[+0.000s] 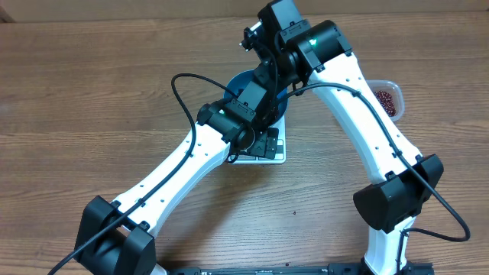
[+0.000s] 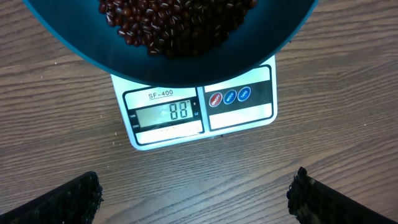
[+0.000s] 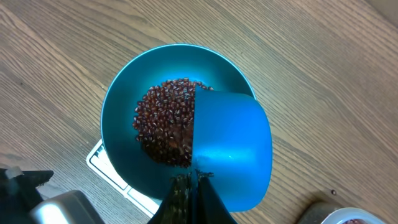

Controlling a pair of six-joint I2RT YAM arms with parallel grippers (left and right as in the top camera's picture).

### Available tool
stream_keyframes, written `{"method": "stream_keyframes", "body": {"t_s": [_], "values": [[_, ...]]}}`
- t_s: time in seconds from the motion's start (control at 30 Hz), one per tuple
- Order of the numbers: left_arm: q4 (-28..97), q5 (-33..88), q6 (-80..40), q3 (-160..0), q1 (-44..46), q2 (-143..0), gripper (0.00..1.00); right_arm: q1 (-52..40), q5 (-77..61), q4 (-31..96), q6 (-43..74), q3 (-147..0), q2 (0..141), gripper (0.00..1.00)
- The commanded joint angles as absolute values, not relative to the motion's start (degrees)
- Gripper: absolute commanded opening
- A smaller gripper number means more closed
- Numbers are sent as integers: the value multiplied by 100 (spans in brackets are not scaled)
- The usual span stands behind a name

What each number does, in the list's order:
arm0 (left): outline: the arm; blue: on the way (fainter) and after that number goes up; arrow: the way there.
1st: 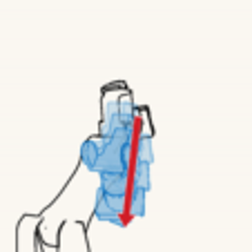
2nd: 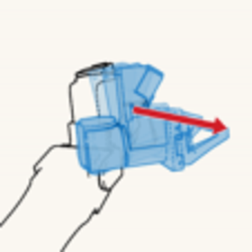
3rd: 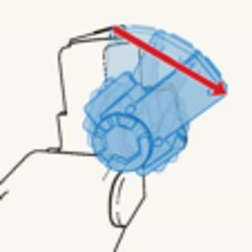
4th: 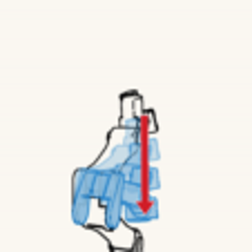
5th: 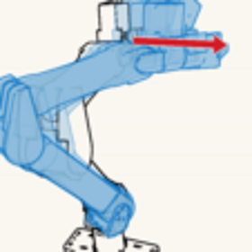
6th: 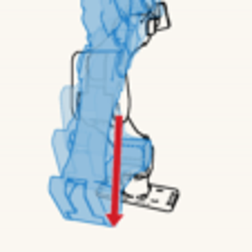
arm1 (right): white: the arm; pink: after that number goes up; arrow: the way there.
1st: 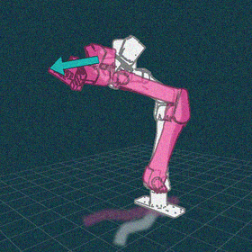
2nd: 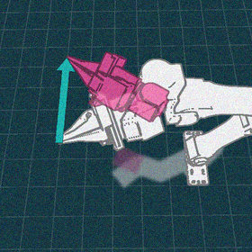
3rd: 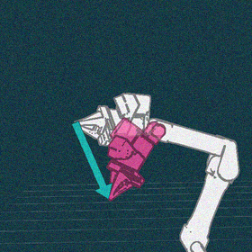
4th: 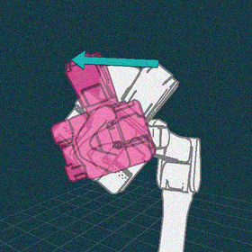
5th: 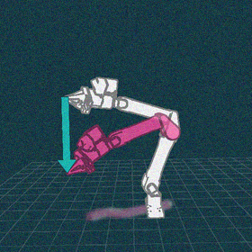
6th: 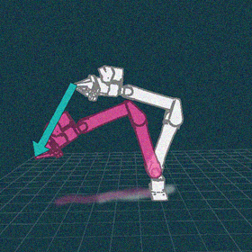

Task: Scoop item into bowl and weigh 150g on scale
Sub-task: 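Tip the scoop further over the bowl to empty it, right gripper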

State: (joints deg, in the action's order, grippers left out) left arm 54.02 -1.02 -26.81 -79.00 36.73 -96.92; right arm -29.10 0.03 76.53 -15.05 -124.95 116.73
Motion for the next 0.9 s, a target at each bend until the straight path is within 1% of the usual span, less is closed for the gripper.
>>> {"method": "stream_keyframes", "body": {"t_s": [0.0,0.63,0.87], "values": [[5391,-58,-2574,-7846,3653,-9738,99,-2888,246,7636,-1498,-12709,11413,4],[5391,-58,-2574,-7846,3653,-9738,99,-2888,224,7636,-1496,-12709,11413,4],[5391,-58,-2574,-7846,3653,-9738,100,-2893,-130,7703,-1535,-12709,11413,4]]}}
